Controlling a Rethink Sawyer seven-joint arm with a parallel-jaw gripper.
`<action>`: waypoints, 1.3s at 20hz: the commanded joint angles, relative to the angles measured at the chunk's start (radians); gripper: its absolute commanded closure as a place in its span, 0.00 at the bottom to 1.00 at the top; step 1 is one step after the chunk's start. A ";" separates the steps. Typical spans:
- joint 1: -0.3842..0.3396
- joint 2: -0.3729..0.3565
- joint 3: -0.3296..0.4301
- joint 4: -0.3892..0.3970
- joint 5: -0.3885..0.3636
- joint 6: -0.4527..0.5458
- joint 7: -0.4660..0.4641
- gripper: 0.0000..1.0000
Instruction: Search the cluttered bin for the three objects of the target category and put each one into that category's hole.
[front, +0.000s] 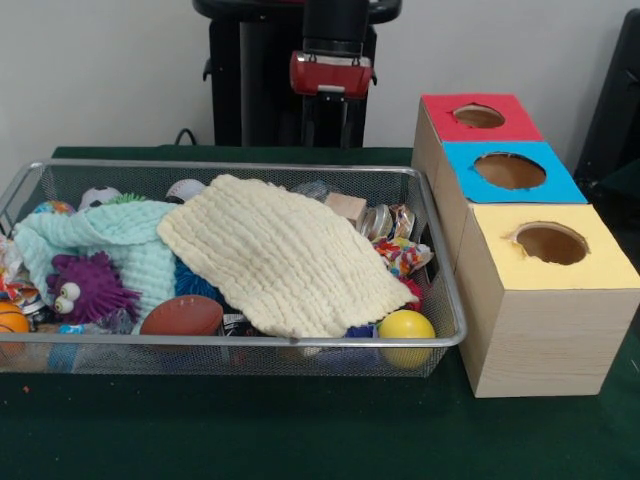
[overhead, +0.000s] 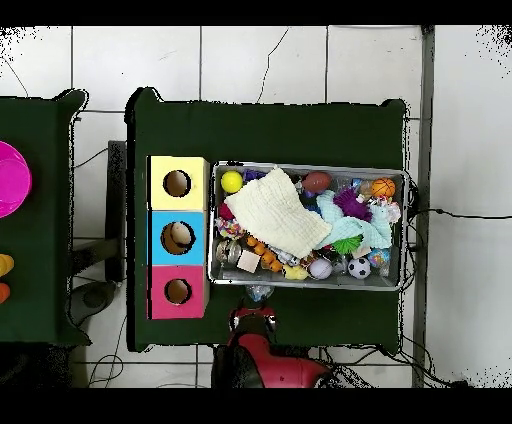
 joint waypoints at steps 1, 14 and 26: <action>0.012 0.044 -0.005 -0.129 0.033 -0.129 0.179 0.00; 0.010 0.132 -0.012 -0.177 0.029 -0.187 0.164 0.00; 0.029 0.178 -0.026 -0.189 0.056 -0.246 0.177 0.00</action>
